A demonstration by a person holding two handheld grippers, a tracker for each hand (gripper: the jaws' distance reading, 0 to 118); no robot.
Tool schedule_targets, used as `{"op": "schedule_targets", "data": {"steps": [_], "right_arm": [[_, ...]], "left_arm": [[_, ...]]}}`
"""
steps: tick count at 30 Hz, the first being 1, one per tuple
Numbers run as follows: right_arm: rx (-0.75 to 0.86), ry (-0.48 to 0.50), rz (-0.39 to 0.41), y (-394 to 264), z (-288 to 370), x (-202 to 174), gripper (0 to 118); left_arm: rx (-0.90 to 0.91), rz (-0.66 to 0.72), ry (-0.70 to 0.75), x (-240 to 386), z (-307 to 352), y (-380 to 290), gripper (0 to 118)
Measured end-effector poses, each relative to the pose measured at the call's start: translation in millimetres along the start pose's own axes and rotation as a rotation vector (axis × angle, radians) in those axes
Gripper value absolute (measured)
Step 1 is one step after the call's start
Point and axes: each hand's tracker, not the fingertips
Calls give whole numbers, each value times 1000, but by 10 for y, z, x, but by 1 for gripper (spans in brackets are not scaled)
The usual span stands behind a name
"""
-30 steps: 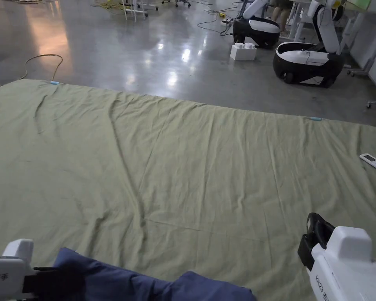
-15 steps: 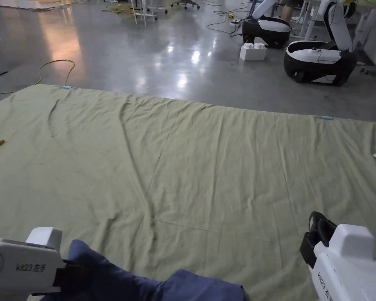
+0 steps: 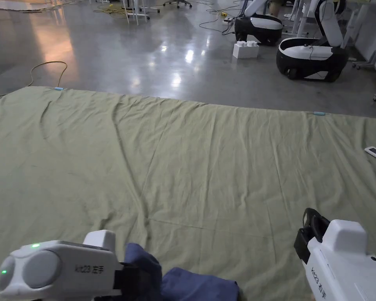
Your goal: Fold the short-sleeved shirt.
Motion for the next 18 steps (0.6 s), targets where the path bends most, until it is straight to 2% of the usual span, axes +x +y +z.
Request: {"op": "schedule_targets", "data": {"steps": [10, 18], "right_arm": [[-27, -27, -7, -82, 38, 122, 0], [-42, -49, -12, -118, 73, 215, 0]], "left_arm": [[-95, -32, 56, 698, -970, -163, 16], [-141, -57, 75, 826, -1378, -315, 22]]}}
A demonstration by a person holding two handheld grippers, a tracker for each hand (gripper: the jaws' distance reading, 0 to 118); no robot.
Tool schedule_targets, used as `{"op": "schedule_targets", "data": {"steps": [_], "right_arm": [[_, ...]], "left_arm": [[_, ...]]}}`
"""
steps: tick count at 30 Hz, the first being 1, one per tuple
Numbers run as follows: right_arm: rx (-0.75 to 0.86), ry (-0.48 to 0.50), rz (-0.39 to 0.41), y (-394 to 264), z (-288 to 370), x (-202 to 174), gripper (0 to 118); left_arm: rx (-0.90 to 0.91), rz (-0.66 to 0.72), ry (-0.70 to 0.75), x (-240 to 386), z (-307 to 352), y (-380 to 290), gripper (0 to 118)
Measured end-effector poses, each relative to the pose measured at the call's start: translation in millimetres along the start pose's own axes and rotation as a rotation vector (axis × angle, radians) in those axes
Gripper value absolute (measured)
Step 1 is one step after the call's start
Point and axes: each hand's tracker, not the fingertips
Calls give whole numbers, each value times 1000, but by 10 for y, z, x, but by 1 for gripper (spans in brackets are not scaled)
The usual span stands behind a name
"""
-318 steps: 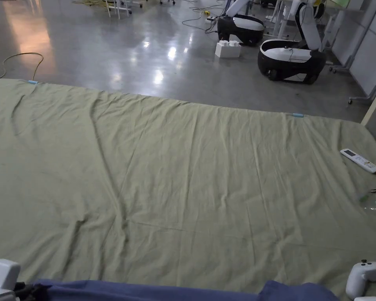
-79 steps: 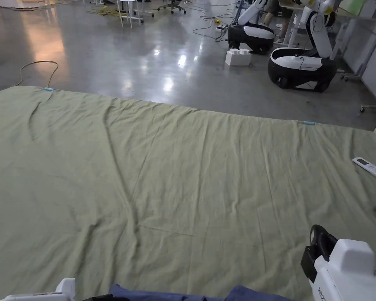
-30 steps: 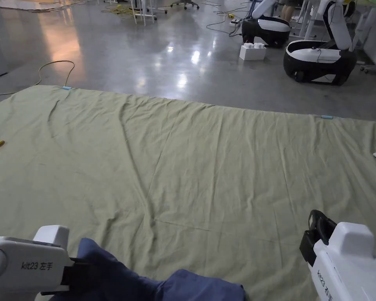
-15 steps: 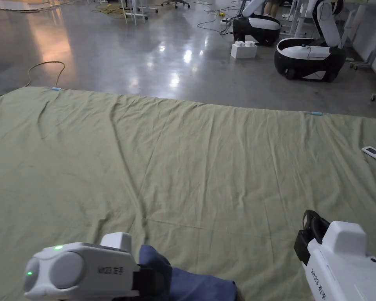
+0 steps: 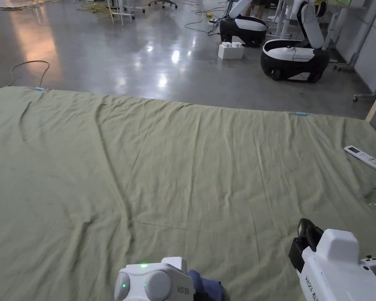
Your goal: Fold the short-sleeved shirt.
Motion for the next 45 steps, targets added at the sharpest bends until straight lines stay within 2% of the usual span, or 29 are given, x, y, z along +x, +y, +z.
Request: {"op": "schedule_targets", "data": {"steps": [2, 4, 9, 12, 13, 14, 15, 16, 17, 18, 20, 25, 26, 27, 29, 36, 41, 45], "right_arm": [[-1, -2, -4, 2, 3, 16, 0], [-1, -5, -4, 4, 7, 25, 0], [-2, -6, -8, 9, 20, 36, 0], [-5, -5, -10, -8, 19, 36, 0], [-7, -3, -12, -16, 18, 34, 0], [-10, -1, -13, -23, 20, 27, 0], [-13, -1, -14, -32, 20, 24, 0], [-16, -1, -16, -43, 20, 23, 0], [-19, 0, -16, -52, 20, 23, 0], [-23, 0, -16, -70, 11, 25, 0], [-27, -2, -13, -88, 12, 32, 0], [-38, -11, -13, -99, 9, 65, 0], [-74, -13, -41, -126, 1, 71, 0], [-42, -15, -16, -106, 2, 74, 0], [-53, -13, -22, -112, 1, 73, 0], [-38, 3, -13, -26, 31, 19, 0], [0, 10, -9, 110, 24, -23, 0], [58, 0, 2, 258, 4, -107, 0]], "left_arm": [[7, 26, -76, -24, 73, 17, 41], [18, 38, -140, -46, 236, 26, 65], [100, 0, -187, -139, 625, 77, 68], [134, -6, -145, -190, 630, 77, 66], [131, -10, -126, -199, 576, 75, 56], [110, -13, -108, -202, 506, 61, 41], [93, -11, -108, -193, 419, 39, 41], [63, 0, -106, -189, 322, 7, 36], [39, 3, -112, -186, 237, -30, 24], [6, 4, -135, -175, 155, -69, 17], [-18, 10, -173, -153, 2, -131, 17], [29, 13, -160, -125, -228, -199, 13], [40, 20, -155, -130, -260, -198, 13], [55, 22, -153, -150, -297, -190, 10], [64, 17, -150, -149, -340, -202, 10], [82, -10, -233, -226, 14, -140, 10], [270, -102, -236, -331, 614, 26, 10], [562, -190, -15, -415, 1074, 174, 10]]}}
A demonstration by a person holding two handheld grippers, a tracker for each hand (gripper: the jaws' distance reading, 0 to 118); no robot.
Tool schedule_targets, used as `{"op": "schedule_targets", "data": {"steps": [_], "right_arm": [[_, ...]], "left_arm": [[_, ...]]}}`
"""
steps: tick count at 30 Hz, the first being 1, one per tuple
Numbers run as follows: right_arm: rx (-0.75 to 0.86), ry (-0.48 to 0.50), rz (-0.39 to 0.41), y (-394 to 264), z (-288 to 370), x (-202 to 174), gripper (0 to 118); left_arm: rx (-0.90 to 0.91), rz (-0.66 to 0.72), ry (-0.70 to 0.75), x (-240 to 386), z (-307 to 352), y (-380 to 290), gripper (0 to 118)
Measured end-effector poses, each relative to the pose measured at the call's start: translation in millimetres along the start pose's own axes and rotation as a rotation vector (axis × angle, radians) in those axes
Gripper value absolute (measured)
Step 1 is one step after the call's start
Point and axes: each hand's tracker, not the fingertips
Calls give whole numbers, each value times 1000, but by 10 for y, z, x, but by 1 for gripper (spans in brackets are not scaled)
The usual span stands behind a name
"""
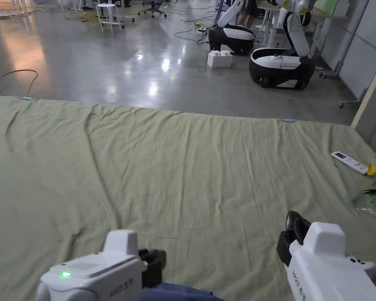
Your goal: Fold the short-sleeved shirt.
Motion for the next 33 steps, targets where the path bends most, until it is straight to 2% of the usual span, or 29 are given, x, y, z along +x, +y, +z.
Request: {"op": "schedule_targets", "data": {"steps": [5, 7, 8, 12, 21, 23, 24, 28, 33], "right_arm": [[63, -21, 27, 139, -40, -115, 0], [127, -35, 83, 207, -35, -156, 0], [103, -30, 55, 196, -48, -162, 0], [135, -56, 59, 254, -40, -172, 0], [149, -82, 57, 347, -13, -107, 0], [103, -52, -8, 293, 37, -92, 0], [73, -40, -17, 244, 71, -109, 0], [-29, 44, 67, -118, 247, -339, 0], [-214, 215, 104, -734, 390, -858, 0]], "left_arm": [[228, -112, 202, -107, 242, 230, 10], [293, -155, 256, -134, 303, 288, 10], [329, -173, 286, -140, 334, 299, 10], [415, -209, 380, -183, 407, 327, 10], [437, -183, 398, -322, 467, 321, 10], [413, -177, 389, -355, 464, 283, 10], [386, -174, 371, -383, 457, 247, 10], [278, -144, 335, -516, 400, 13, 10], [129, -90, 300, -707, 275, -344, 10]]}}
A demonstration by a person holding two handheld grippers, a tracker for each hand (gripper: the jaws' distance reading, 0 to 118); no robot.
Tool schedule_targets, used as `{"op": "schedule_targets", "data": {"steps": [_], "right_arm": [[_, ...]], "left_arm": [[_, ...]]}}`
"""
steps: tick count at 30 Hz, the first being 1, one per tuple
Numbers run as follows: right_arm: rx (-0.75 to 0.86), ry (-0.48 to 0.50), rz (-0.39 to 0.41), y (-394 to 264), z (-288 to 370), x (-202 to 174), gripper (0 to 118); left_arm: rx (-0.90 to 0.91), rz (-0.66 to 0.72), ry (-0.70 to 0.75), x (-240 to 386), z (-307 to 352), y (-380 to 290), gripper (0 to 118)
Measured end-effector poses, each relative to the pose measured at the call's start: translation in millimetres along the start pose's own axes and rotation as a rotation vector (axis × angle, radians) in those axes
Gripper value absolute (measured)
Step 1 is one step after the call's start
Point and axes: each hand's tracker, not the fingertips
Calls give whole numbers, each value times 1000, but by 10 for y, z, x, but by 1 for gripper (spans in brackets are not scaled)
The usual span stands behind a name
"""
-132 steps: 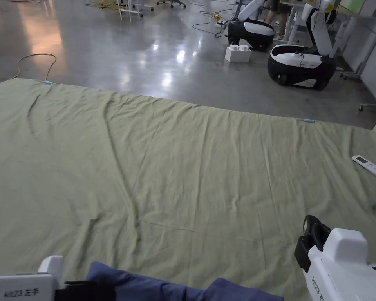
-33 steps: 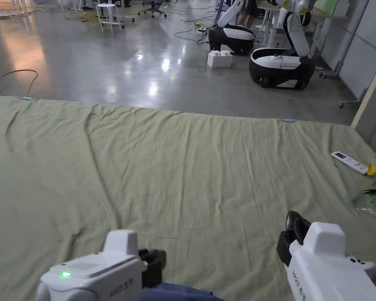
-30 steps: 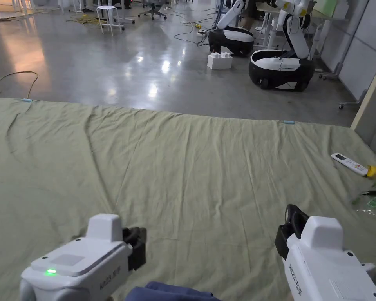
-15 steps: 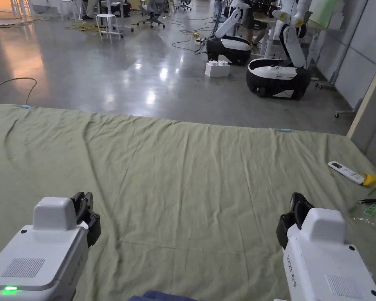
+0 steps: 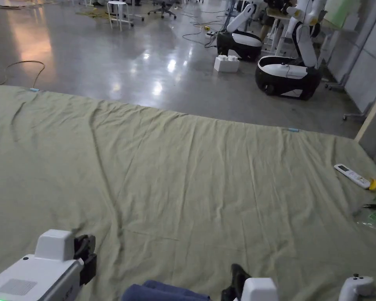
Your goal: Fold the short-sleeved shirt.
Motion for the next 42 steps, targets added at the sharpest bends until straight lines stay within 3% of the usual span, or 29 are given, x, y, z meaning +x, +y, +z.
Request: {"op": "schedule_targets", "data": {"steps": [5, 10, 12, 13, 14, 16, 25, 30, 34, 36, 39, 41, 42], "right_arm": [[-93, 78, 80, -343, -174, -433, 0], [-193, 38, 119, -661, -463, -493, 0], [-201, 13, 131, -747, -525, -441, 0], [-211, 10, 123, -782, -559, -398, 0], [-223, 4, 116, -805, -586, -368, 0], [-236, -5, 102, -761, -554, -355, 0], [-228, -13, 153, -875, -590, -326, 0], [-227, -14, 141, -882, -579, -304, 0], [-227, -14, 136, -906, -586, -285, 0], [-229, -16, 129, -910, -591, -283, 0], [-231, -16, 113, -906, -592, -267, 0], [-229, -14, 109, -909, -592, -265, 0], [-227, -11, 107, -909, -587, -258, 0]], "left_arm": [[-105, 51, -46, -111, -29, -267, 10], [-247, 192, -208, -287, -134, -435, 12], [-288, 246, -290, -312, -192, -484, 31], [-303, 262, -332, -334, -229, -534, 57], [-319, 282, -366, -341, -271, -558, 75], [-349, 332, -458, -363, -393, -610, 95], [-631, 522, -638, -352, -1093, -902, 95], [-603, 585, -723, -329, -1146, -888, 93], [-611, 568, -745, -425, -1303, -1013, 71], [-609, 583, -750, -468, -1323, -1031, 69], [-622, 619, -761, -434, -1298, -1067, 50], [-621, 700, -800, -505, -1325, -1165, 30], [-616, 719, -802, -543, -1333, -1184, 30]]}}
